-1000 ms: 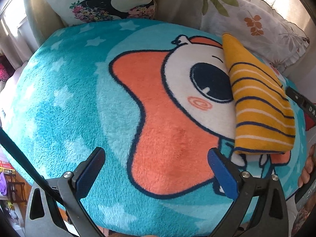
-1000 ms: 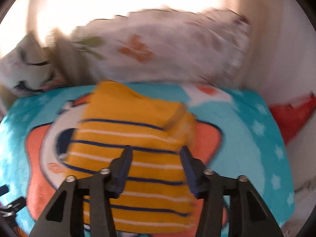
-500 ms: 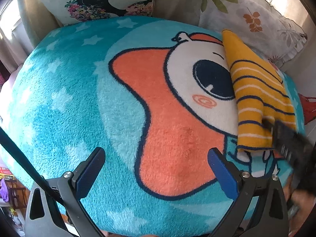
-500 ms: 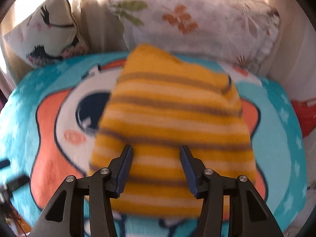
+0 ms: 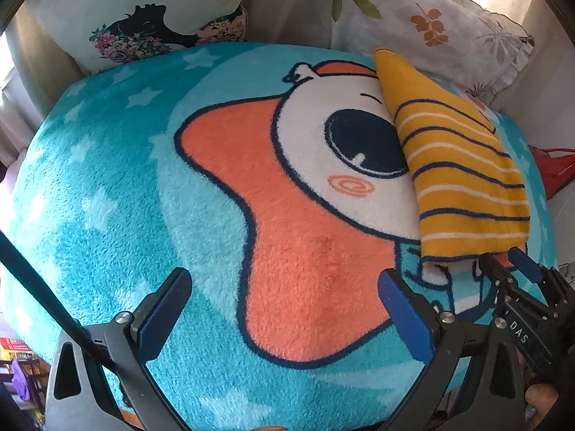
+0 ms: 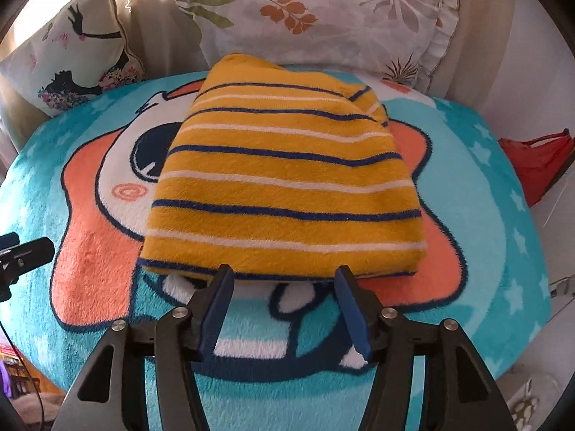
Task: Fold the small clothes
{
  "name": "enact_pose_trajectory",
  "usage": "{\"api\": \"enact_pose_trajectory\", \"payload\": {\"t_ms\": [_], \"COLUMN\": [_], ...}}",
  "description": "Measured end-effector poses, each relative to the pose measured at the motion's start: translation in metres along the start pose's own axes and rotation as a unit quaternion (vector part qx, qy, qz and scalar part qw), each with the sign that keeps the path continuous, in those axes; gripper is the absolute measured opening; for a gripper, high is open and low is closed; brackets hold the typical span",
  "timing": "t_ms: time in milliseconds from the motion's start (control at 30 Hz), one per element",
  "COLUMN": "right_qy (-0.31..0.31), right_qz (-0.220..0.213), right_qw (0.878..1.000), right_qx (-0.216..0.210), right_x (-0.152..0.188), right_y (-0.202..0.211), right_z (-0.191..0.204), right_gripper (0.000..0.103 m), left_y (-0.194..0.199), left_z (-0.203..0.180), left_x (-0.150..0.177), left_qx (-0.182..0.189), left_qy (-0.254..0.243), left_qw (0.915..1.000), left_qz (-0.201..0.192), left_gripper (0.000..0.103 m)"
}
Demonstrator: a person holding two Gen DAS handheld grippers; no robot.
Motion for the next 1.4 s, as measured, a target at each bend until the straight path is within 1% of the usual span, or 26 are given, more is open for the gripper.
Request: {"api": "enact_pose_trajectory", "payload": {"t_ms": [400, 600, 700, 800, 900, 1200, 1400], "right_qy": [0.051, 0.061, 0.059, 0.057, 0.055, 0.024, 0.012], "right_qz": [-0.014, -0.020, -0.024, -0.034, -0.036, -0.043, -0.047], "right_qw": [0.998, 0.997, 0.997, 0.997, 0.996, 0.998, 0.998], "right_qx": [-0.021, -0.033, -0.042, -0.050, -0.055, -0.037, -0.035], "right_x": [-0.006, -0.003, -0.003, -0.007, -0.008, -0.008, -0.003], "right_y": [-0.001, 0.000, 0.001, 0.003, 0.007, 0.020, 0.026], "right_z": [0.045, 0.054, 0.051, 0.041, 0.027, -0.052, -0.087], "right_gripper": [0.068, 0.069, 0.069, 0.070, 0.070, 0.072, 0.073], "left_y": [0.009, 0.017, 0.025, 0.031, 0.037, 0.047, 0.050], "left_z": [0.029, 0.024, 0.017, 0.006, -0.014, -0.080, -0.112], "left_x": [0.006, 0.006, 0.003, 0.002, 0.005, 0.009, 0.014], "left_qx": [-0.017, -0.026, -0.034, -0.040, -0.043, -0.038, -0.040], "left_qy": [0.030, 0.025, 0.021, 0.024, 0.018, -0.003, -0.014], "left_qw": [0.9994, 0.9992, 0.9988, 0.9984, 0.9983, 0.9985, 0.9984], "left_qz": [-0.006, -0.014, -0.027, -0.033, -0.034, -0.039, -0.039], "left_gripper": [0.103, 0.103, 0.103, 0.103, 0.103, 0.103, 0.103]}}
Point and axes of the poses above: each gripper's, at about its wrist camera, not at the fingertips, and y roughly against the way its jaws point, z to its left, x to its underside, the point moved 9 cm from there along -y, roughly the way its jaws point, and after that the axes turned 11 degrees about -z, right-handed, at the moved point
